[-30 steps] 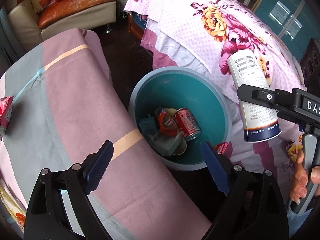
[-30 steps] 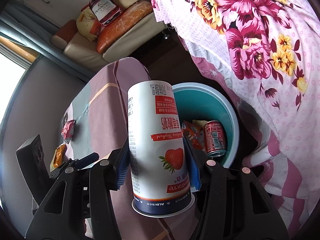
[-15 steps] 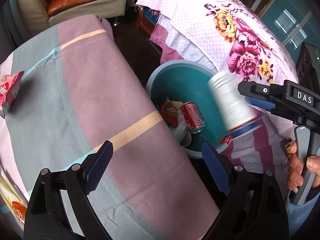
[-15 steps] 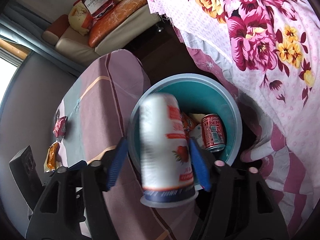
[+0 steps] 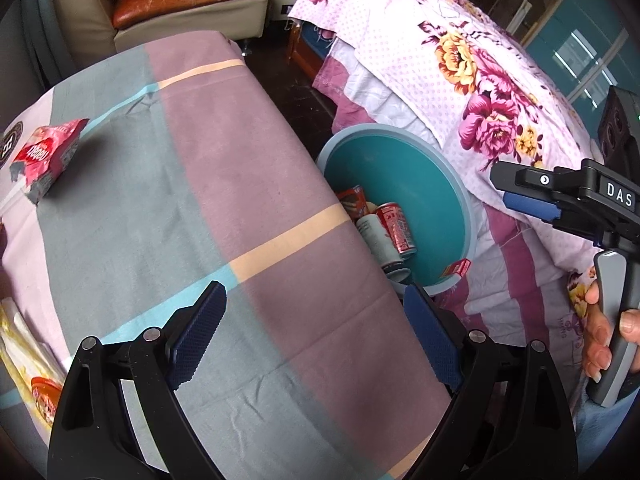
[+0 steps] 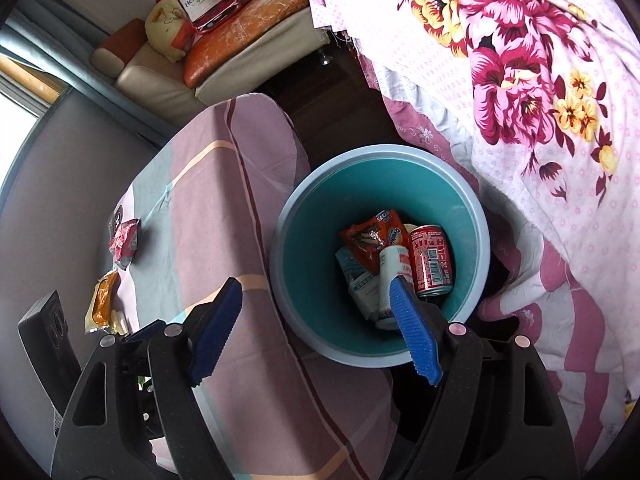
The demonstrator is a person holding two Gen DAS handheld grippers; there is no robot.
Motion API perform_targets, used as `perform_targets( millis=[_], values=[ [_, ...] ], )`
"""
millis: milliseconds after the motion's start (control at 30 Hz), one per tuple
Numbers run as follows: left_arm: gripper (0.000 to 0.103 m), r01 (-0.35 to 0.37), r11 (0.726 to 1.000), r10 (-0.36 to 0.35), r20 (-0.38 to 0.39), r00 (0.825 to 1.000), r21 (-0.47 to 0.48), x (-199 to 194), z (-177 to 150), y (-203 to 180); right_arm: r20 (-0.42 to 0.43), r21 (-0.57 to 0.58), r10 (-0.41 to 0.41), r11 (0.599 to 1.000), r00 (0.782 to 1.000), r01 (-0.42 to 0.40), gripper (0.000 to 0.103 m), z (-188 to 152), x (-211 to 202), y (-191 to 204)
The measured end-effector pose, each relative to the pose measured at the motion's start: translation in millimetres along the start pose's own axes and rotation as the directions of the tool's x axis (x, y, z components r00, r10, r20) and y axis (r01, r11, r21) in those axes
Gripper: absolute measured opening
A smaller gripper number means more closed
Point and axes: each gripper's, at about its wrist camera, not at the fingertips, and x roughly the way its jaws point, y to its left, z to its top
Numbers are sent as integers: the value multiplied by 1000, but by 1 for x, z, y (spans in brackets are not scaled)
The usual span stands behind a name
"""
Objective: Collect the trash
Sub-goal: 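Move both tools back to the table and grasp the orange candy egg with the right tool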
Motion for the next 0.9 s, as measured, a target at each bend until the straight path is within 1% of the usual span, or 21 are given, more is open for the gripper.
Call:
perform_targets(
  millis=[333, 500, 767, 900],
  values=[
    [91, -1, 1000, 3, 52, 999, -24, -35, -20, 15, 0, -34, 3, 999, 1000, -3, 74, -18, -12, 28],
    [91, 1, 999, 2, 78, 997, -43, -52, -33, 27, -15, -73, 3, 997, 1000, -4, 74, -32, -13, 51],
    [91, -10, 993, 22, 107, 994, -116, -78, -60, 65, -58, -163, 15, 986, 998, -24, 74, -53, -4, 102],
    [91, -28, 985, 49, 122, 991, -170, -93, -78, 95, -98, -214, 24, 976, 995, -44, 74, -62, 6, 132]
  ],
)
